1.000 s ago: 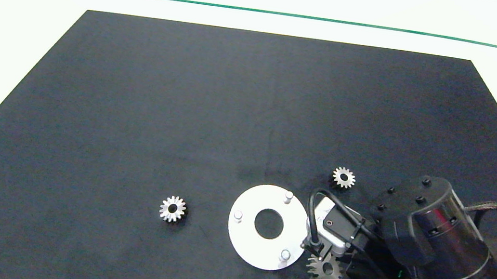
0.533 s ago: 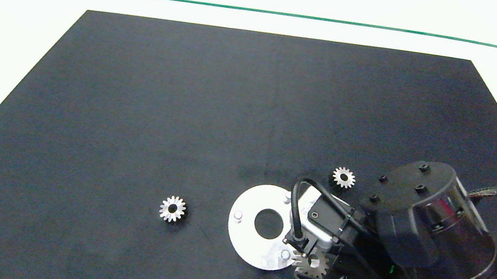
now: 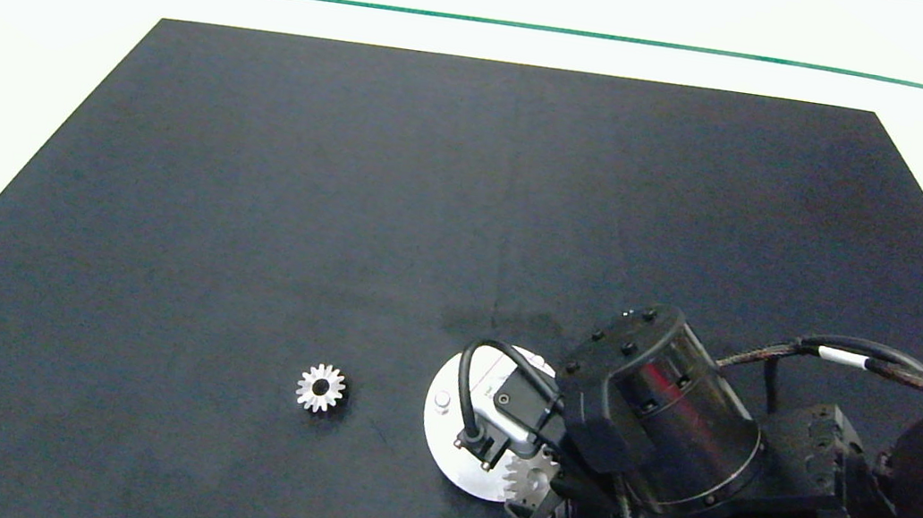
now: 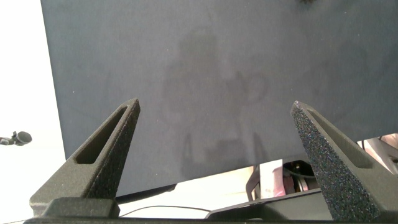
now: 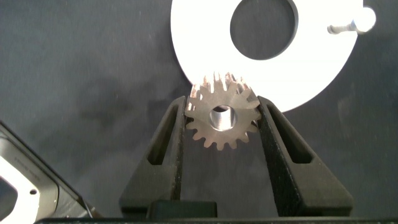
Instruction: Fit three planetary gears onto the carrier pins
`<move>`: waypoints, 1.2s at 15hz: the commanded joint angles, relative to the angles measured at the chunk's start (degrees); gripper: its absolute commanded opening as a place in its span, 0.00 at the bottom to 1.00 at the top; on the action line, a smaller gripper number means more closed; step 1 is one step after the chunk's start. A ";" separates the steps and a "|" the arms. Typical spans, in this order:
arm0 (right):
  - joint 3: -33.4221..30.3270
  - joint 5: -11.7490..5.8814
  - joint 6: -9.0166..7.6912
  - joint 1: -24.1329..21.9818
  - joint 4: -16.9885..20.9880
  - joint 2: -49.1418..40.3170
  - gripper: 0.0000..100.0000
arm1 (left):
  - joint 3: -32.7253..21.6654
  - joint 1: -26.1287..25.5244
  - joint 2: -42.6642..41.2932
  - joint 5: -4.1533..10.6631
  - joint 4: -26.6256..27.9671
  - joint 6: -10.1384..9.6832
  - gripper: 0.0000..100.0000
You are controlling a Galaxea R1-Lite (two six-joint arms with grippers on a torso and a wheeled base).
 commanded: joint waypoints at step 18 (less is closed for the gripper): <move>-1.07 -1.10 -0.25 -1.95 0.03 1.49 0.28 | -0.09 -1.23 -0.14 0.03 0.22 0.00 1.00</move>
